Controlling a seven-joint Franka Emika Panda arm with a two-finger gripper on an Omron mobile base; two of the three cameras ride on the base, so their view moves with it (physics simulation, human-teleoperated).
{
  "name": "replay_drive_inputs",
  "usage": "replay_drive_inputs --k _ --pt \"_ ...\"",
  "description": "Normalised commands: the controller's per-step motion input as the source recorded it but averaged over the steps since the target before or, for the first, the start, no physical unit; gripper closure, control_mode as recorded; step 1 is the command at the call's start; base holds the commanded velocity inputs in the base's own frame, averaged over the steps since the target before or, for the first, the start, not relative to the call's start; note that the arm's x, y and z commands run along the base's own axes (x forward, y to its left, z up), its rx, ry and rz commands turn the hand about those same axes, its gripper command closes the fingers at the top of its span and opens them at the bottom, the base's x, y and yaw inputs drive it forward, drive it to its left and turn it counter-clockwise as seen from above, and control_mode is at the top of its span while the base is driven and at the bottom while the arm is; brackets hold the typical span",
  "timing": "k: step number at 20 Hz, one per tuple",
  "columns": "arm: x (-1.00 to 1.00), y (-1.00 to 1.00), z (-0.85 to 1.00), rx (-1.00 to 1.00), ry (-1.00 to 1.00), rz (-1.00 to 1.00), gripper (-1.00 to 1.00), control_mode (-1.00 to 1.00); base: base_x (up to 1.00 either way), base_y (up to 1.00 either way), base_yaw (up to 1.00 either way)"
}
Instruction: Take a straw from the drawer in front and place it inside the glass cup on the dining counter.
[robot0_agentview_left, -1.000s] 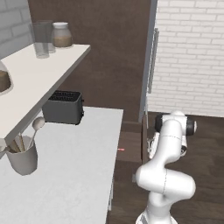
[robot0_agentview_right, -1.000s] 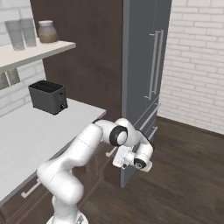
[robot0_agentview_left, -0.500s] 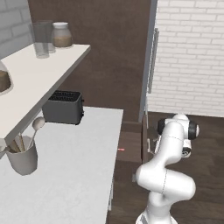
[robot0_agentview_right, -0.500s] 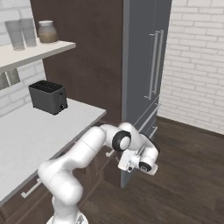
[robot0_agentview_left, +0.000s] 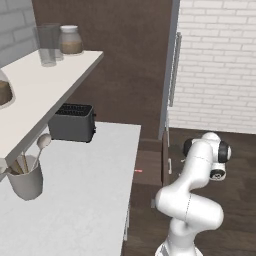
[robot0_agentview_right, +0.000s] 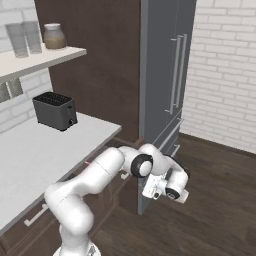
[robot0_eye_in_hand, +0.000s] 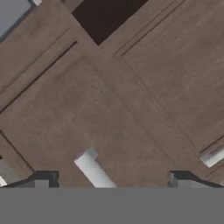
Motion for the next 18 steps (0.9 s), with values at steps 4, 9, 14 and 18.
replay_drive_inputs --k 4,9,14,18 --pt "-0.06 -0.45 0.62 0.0 -0.02 0.0 -1.0 -1.0 0.0 0.0 0.0" --pt "-0.22 -0.31 0.9 0.0 -0.07 0.0 -1.0 -1.0 0.0 0.0 0.0" --pt "-0.33 0.04 0.93 -0.04 -0.15 0.0 -1.0 -1.0 0.0 0.0 0.0" --pt "-0.25 0.24 0.91 -0.12 -0.14 0.0 -1.0 -1.0 0.0 0.0 0.0"
